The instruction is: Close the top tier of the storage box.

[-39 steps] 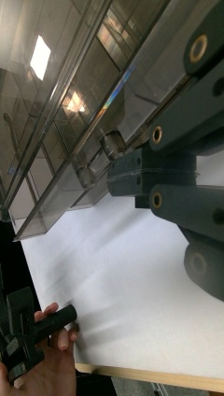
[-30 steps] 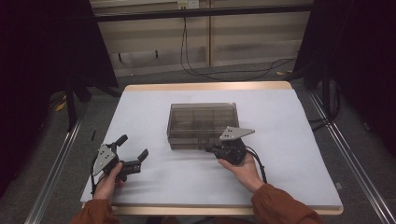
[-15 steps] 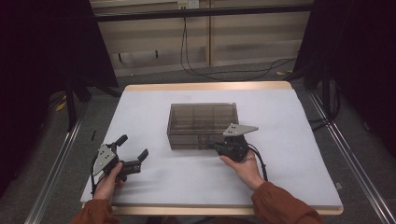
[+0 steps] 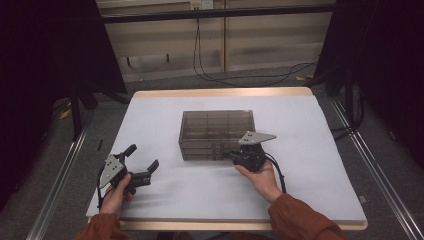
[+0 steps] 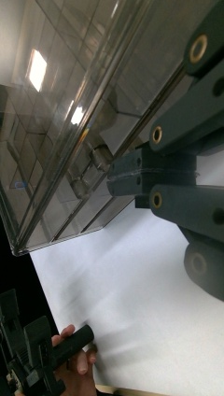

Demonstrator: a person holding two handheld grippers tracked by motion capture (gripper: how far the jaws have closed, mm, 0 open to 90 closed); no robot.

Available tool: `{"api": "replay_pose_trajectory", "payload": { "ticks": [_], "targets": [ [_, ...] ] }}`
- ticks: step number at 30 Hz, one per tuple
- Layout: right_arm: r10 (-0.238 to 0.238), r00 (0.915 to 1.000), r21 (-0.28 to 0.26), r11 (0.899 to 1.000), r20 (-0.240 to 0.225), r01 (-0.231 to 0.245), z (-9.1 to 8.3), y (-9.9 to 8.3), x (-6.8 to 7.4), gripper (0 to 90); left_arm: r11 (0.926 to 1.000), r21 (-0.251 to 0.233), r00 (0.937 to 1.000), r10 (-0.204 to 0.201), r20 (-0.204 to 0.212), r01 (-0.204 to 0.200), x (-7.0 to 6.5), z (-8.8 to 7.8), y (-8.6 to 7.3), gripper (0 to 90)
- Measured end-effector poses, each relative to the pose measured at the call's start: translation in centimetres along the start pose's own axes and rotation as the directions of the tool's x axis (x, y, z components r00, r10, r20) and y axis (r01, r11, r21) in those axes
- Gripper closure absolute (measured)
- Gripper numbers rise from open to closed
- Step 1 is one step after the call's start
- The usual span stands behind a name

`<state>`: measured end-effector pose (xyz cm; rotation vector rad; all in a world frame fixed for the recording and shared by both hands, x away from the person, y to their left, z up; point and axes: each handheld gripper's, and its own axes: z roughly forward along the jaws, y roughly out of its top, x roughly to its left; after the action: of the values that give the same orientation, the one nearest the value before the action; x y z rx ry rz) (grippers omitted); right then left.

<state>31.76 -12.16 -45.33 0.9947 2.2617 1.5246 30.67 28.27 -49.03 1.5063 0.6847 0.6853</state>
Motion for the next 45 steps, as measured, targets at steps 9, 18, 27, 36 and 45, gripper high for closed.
{"api": "replay_pose_trajectory", "payload": {
  "ticks": [9, 18, 27, 36, 45],
  "targets": [
    [0.001, 1.0000, 0.013, 1.000, 0.007, -0.001, 0.0, 0.1, 0.0, 90.0, 1.0000, -0.002, 1.0000, -0.003, -0.001, 0.003, 0.0, 0.0, 0.0, 0.0],
    [0.004, 0.9997, 0.023, 1.000, -0.023, -0.004, -1.1, 0.0, 0.1, 76.9, 1.0000, -0.005, 1.0000, -0.006, -0.002, 0.006, 0.0, 0.0, 0.0, 0.0],
    [-0.016, 0.9998, 0.021, 1.000, 0.015, 0.016, -2.6, 0.0, 0.8, 46.4, 0.9999, -0.006, 1.0000, -0.008, -0.002, 0.008, -0.1, 0.0, 0.0, 0.0],
    [-0.005, 0.9996, -0.006, 1.000, 0.029, 0.005, -4.1, -0.5, 0.4, 24.0, 1.0000, -0.005, 1.0000, -0.008, 0.000, 0.008, -0.1, 0.0, 0.0, 0.0],
    [0.013, 0.9994, -0.004, 1.000, 0.032, -0.013, -6.7, -0.7, -0.3, 12.8, 1.0000, -0.006, 1.0000, -0.007, -0.002, 0.007, -0.1, 0.0, 0.0, 0.0]
  ]
}}
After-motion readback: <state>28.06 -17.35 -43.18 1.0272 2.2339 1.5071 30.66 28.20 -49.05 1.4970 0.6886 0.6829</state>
